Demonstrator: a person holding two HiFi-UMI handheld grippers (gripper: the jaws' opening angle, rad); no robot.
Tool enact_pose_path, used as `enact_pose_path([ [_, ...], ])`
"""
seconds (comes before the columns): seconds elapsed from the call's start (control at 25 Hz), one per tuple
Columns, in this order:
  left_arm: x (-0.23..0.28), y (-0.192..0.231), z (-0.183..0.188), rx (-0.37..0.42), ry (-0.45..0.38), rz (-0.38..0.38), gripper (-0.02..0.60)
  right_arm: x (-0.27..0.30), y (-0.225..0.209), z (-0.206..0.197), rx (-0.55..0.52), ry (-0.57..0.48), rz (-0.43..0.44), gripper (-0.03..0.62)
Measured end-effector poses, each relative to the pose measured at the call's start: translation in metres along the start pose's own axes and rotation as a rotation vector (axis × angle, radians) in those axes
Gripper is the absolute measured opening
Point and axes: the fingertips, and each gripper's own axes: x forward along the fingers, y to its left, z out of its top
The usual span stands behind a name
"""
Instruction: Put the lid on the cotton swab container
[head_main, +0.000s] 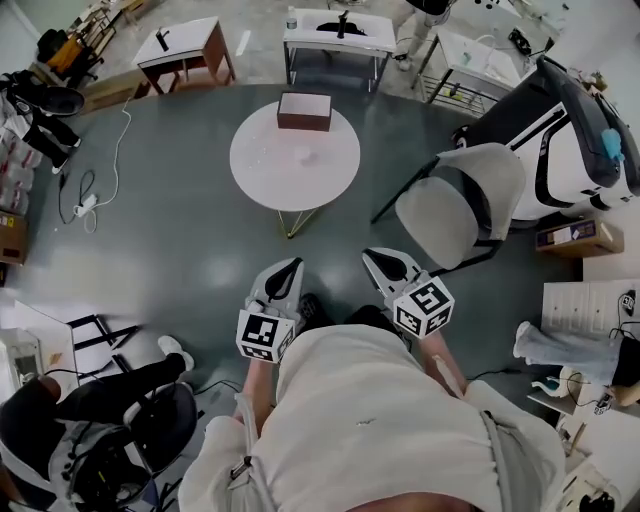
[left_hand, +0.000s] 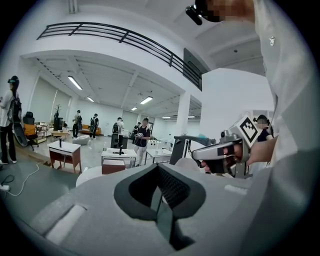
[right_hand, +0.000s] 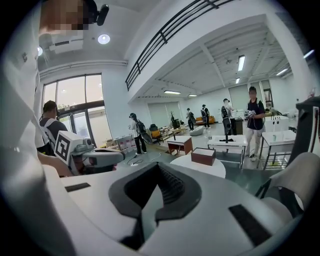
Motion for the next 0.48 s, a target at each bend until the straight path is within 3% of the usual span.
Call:
enact_pose_path([
  [0.48, 0.017, 0.024, -0.015, -0.043, 0.036, -0.028, 0.005, 0.021, -0.006, -0.01, 0.048, 0.023, -0.03, 0.006],
])
